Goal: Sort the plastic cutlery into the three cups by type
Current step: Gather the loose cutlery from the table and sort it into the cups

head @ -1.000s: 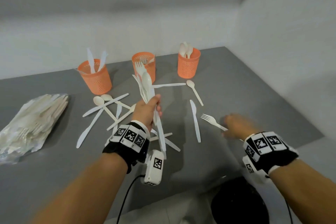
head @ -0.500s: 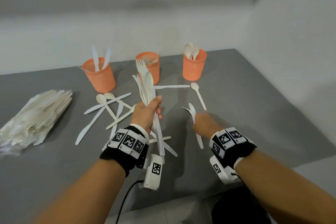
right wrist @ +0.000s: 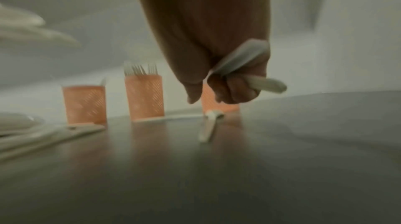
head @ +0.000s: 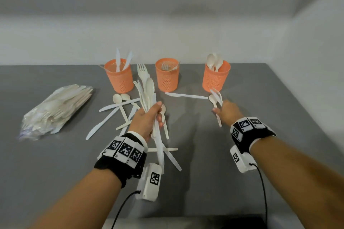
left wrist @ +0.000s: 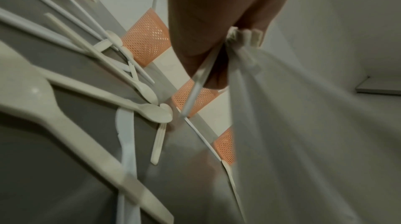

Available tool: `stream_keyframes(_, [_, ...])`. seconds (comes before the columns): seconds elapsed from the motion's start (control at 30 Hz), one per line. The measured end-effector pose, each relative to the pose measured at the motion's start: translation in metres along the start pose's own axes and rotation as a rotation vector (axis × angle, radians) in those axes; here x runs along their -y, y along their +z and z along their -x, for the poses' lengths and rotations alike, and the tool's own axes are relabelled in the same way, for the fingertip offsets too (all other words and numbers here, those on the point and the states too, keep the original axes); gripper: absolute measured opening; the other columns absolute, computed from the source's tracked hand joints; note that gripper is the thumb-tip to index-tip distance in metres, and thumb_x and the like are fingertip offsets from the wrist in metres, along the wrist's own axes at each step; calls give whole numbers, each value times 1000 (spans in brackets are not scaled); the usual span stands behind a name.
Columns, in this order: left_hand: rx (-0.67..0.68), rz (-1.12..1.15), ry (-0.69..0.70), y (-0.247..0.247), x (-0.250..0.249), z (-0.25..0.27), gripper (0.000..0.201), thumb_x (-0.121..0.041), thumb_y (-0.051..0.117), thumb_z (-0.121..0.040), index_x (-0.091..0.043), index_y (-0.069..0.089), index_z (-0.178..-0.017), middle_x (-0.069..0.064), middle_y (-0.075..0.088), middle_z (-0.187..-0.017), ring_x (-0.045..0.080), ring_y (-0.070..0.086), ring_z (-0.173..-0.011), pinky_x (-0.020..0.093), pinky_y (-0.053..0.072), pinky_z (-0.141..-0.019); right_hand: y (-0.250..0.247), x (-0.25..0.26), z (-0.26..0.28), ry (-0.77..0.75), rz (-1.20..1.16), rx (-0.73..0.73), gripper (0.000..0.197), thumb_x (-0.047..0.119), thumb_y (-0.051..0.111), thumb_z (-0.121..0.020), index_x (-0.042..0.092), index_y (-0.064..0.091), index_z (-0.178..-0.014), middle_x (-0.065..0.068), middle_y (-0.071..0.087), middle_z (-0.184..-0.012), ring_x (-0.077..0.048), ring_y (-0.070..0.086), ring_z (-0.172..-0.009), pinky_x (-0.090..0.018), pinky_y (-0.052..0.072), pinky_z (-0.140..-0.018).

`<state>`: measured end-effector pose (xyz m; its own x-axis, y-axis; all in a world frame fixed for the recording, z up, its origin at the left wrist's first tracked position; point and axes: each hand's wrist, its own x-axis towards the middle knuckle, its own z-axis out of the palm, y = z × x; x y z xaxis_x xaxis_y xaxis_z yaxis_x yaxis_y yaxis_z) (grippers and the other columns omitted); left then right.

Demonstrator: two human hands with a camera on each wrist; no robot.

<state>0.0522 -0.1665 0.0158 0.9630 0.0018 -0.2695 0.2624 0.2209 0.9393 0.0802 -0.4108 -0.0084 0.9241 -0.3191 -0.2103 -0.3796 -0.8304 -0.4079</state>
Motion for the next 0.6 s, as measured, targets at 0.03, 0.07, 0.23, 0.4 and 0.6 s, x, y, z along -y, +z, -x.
stream_keyframes(0.03, [-16, 2, 2, -3, -1, 1, 26, -22, 55, -92, -12, 51, -68, -5, 44, -39, 9, 41, -34, 17, 39, -39, 1, -2, -3, -1, 39, 23, 33, 20, 56, -91, -7, 56, -109, -25, 63, -111, -39, 60, -101, -37, 44, -79])
stream_keyframes(0.07, [-30, 1, 6, -6, -1, 2, 25, -23, 55, -91, -12, 51, -70, -5, 44, -40, 9, 41, -34, 17, 39, -40, 3, -2, -5, 8, 78, 43, 29, 18, 56, -90, -6, 58, -107, -24, 65, -109, -38, 61, -98, -36, 44, -76])
stream_keyframes(0.23, [-79, -3, -3, -24, -4, -5, 25, -26, 56, -90, -13, 51, -69, -5, 46, -41, 10, 42, -34, 19, 38, -40, 9, -3, -6, 58, 179, 144, 35, 19, 42, -96, 4, 53, -125, -22, 62, -116, -35, 59, -99, -37, 44, -90])
stream_keyframes(0.4, [-43, -9, -1, -35, -7, -18, 25, -26, 56, -91, -13, 50, -70, -4, 46, -43, 11, 42, -36, 20, 39, -41, 9, -13, 1, 46, 351, 220, 33, 9, 38, -96, -4, 52, -123, -20, 59, -123, -31, 59, -108, -31, 44, -86])
stream_keyframes(0.6, [-6, -44, -15, -52, -8, -37, 30, -27, 57, -90, -14, 51, -63, -4, 47, -42, 12, 43, -38, 26, 38, -50, 3, 13, -1, -13, 230, 163, 30, 7, 38, -96, -8, 48, -120, -26, 57, -121, -36, 58, -103, -30, 38, -73])
